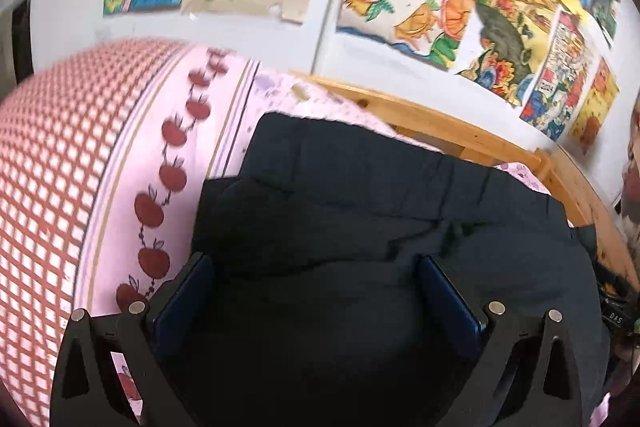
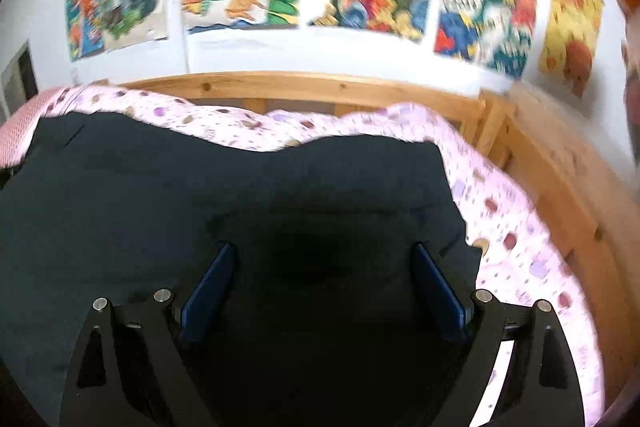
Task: Fold large clothes
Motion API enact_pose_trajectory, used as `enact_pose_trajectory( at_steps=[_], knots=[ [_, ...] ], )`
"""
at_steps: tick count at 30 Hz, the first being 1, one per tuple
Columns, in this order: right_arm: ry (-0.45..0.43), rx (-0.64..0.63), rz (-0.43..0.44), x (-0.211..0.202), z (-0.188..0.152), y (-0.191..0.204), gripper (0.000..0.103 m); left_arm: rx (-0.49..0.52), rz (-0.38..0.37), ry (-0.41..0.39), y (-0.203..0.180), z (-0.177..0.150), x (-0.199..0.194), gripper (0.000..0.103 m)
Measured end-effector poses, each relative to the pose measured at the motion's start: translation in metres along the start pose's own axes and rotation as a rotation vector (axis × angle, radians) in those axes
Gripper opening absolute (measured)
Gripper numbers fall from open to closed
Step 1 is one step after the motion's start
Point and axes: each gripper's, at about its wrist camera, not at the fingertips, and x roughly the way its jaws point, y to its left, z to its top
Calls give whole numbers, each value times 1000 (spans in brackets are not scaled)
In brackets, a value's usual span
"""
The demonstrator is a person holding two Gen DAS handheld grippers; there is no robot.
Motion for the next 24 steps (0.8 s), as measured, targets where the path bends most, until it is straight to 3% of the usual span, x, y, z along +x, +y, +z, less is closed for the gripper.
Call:
enact_pose_trajectory(
  at_steps=[11, 24],
  knots=[
    [33, 106, 125, 37, -23, -18, 95, 24, 22, 9, -6, -11, 18, 103],
    [-27, 128, 128, 38, -35, -18, 96, 33, 21, -21, -5, -19, 22, 103]
  ],
)
